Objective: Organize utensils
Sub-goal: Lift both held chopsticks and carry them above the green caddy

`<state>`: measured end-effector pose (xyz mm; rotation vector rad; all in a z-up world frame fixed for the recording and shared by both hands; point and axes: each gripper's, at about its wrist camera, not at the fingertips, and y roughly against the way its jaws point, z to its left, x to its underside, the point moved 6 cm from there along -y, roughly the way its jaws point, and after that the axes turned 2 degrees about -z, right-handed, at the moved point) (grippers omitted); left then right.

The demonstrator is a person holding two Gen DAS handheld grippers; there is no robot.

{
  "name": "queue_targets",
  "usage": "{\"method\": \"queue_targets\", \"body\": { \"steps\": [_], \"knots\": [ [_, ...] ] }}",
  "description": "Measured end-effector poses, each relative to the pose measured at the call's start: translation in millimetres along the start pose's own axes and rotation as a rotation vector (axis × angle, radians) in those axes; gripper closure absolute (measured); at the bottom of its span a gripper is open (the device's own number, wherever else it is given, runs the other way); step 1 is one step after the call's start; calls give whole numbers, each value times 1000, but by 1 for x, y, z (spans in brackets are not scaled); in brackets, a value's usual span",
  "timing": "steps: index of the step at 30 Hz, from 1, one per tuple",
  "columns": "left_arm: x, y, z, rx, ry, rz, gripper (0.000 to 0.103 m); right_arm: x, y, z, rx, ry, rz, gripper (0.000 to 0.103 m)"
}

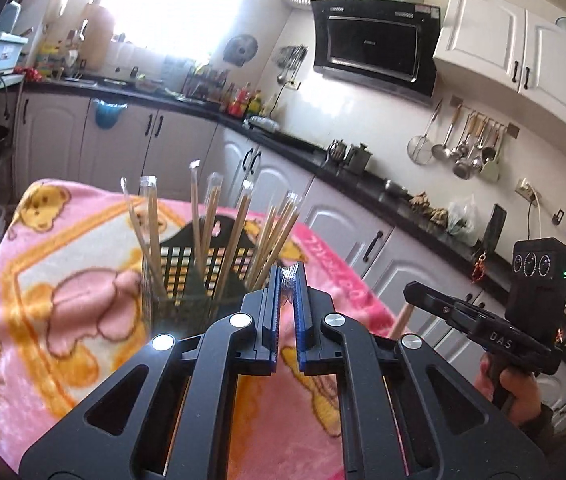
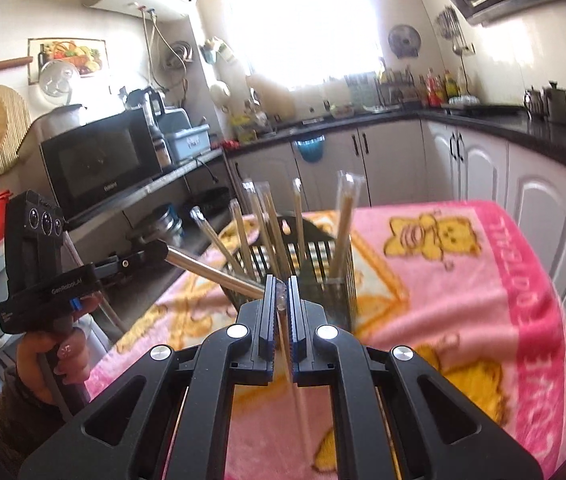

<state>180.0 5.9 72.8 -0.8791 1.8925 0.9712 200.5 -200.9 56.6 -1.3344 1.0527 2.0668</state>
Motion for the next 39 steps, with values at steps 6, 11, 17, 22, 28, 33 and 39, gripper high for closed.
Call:
{"method": "queue_targets", "body": {
  "steps": [6,11,17,22,28,33,39],
  "knots": [
    [-21,15,-8,16,-18,-58,100,-31,4,11,-16,30,-69,97],
    [-43,29,-12,23,-31,-108,100,-61,8,20,-27,58,-140,97],
    [-68,41,-12,1,-64,-145,100,-96,12,24,-27,82,-225,98],
    [-85,50,-9,-36,-91,-163,99,-125,12,26,-26,99,-282,98],
    [-99,56,-1,-90,-124,-143,99,-150,1,26,-16,128,-317,98],
    [-105,53,7,-130,-156,-115,99,-165,-14,25,-5,143,-335,98],
    [-102,40,15,-164,-181,-62,99,-175,-28,23,0,146,-353,98]
  ]
}}
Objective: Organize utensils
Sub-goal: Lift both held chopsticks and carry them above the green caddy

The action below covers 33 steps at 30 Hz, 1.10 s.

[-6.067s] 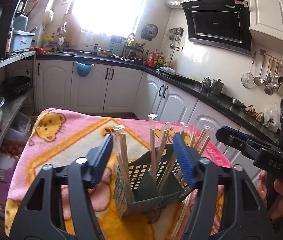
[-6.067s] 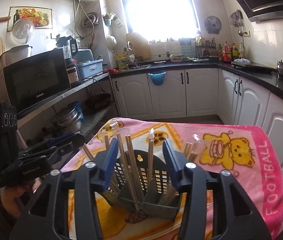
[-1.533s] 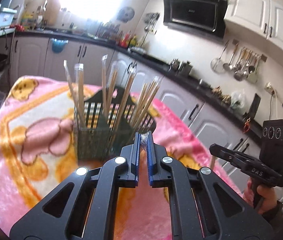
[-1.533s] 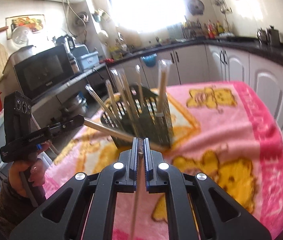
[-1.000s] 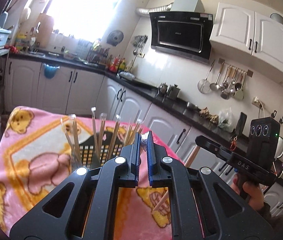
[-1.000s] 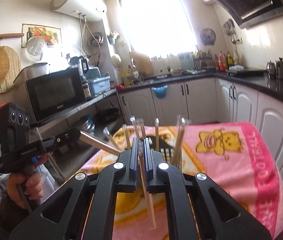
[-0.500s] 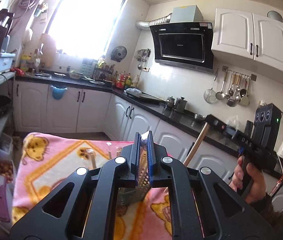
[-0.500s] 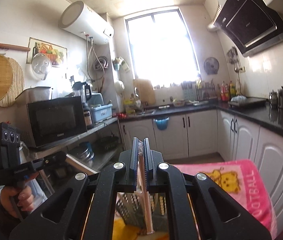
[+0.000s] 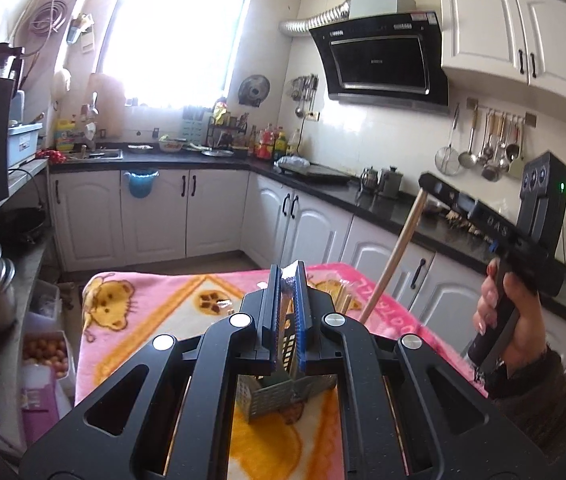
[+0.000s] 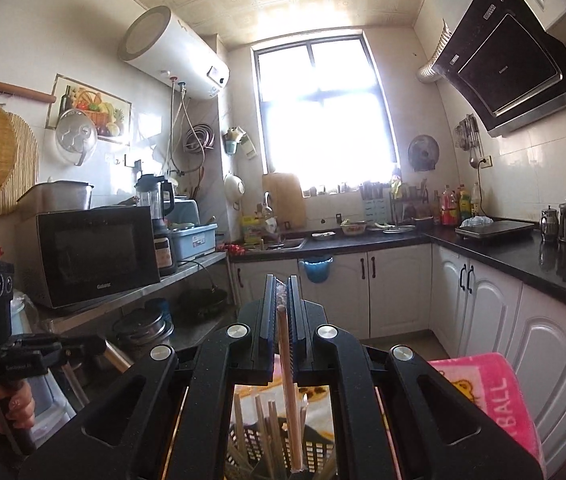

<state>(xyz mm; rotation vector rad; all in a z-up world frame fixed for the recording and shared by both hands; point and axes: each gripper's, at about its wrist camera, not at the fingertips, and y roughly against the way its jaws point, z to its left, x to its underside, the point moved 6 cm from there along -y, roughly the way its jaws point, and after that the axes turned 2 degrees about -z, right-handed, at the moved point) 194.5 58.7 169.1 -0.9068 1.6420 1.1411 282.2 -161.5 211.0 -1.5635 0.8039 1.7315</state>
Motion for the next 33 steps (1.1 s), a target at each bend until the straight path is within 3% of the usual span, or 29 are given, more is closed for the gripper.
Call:
{"method": "queue_targets", "body": {
  "steps": [21,33],
  "knots": [
    [41,-81,-5,2,3,147,99,43,-48,-11,37,5,33,98],
    [62,-122,-12,-2,28,204,99,88,-76,-12,33,-11,124,97]
  ]
}}
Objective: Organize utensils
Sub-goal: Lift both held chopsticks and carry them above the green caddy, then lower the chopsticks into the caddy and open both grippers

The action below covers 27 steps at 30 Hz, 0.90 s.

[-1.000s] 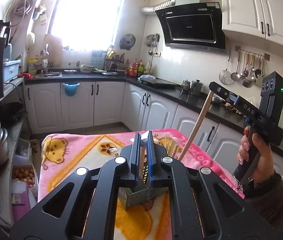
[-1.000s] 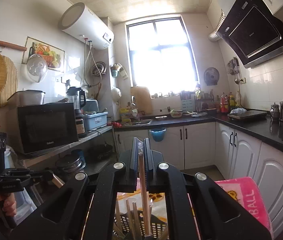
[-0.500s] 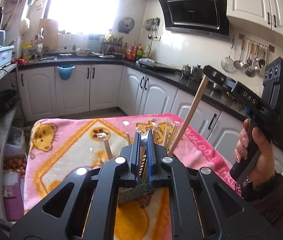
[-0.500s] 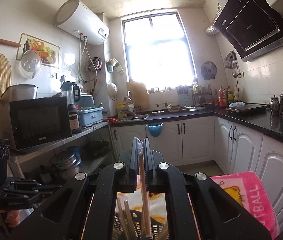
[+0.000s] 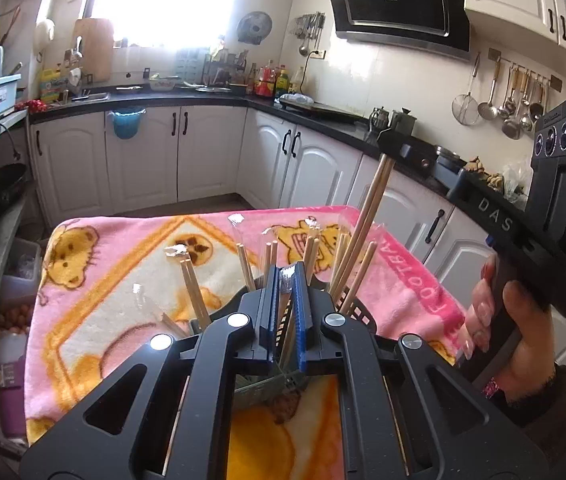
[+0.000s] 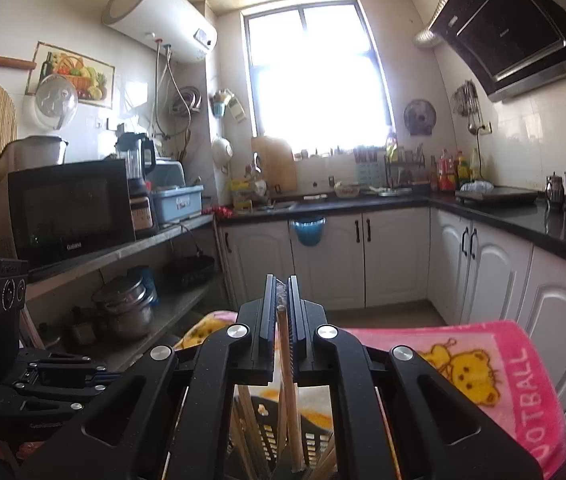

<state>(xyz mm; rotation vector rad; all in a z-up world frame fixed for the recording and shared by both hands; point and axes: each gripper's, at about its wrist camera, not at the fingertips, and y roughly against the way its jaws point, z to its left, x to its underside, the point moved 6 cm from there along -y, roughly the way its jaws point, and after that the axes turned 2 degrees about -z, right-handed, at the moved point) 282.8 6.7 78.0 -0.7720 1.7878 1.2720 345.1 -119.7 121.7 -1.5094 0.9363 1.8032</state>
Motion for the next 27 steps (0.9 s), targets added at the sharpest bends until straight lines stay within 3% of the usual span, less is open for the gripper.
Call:
{"method": "queue_targets", "body": {
  "steps": [10,17,19,23,27],
  "knots": [
    [7,-8,2,-3,17,18,99,26,-12,-7,20,-35,63,97],
    [12,-8,4,-15,29,23,92,38,-12,-14,35,-54,108,96],
    [14,-7,6,-21,33,21,84,41,-10,-16,43,-58,118,85],
    [15,-2,9,-34,37,11,74,43,-4,-19,55,-58,125,81],
    [14,6,12,-48,41,-10,63,44,5,-20,65,-56,124,69]
  ]
}}
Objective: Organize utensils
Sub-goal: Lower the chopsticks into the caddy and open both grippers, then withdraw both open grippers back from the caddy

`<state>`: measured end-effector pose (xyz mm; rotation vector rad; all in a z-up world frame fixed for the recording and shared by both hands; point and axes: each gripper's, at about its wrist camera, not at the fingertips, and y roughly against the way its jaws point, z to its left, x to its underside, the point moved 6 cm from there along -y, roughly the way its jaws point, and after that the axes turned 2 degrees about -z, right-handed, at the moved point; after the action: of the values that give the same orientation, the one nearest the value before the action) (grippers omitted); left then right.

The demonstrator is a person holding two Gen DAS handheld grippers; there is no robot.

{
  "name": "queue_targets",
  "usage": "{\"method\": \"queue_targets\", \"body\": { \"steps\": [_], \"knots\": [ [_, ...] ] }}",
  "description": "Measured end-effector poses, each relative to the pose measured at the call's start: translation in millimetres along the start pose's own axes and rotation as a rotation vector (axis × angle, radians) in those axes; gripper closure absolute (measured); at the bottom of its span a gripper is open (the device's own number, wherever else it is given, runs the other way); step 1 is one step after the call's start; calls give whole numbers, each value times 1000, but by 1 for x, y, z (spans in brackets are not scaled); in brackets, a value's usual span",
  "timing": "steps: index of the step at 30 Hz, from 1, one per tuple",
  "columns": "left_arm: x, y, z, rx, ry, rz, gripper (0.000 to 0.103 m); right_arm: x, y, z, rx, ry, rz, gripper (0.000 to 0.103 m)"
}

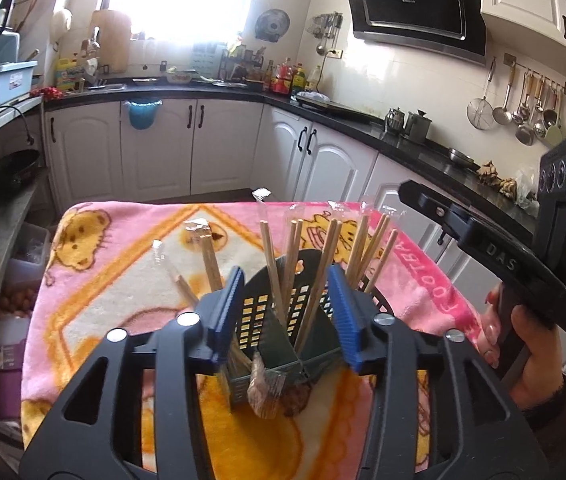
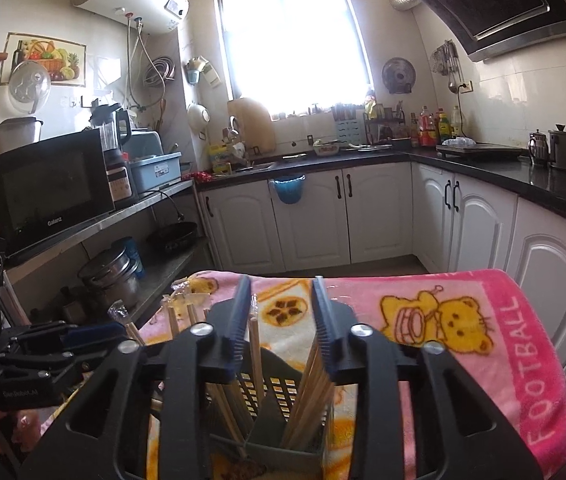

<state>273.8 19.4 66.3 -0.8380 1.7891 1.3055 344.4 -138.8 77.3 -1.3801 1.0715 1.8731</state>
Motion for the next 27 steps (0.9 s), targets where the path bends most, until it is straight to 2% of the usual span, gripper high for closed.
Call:
{"method": "queue_targets", "body": {
  "steps": [6,17,21,27],
  "knots": [
    [-6,16,6,-18,8,-39,52,3,16,-1,10,8,3,55],
    [-6,44,12,-46,47,-105,11,11,53,4,35,28,-6,28],
    [-2,53,12,-58,52,-125,11,15,66,9,36,43,-8,19],
    [8,62,7,-70,58,-137,11,24,86,18,43,78,-13,11]
  ]
}}
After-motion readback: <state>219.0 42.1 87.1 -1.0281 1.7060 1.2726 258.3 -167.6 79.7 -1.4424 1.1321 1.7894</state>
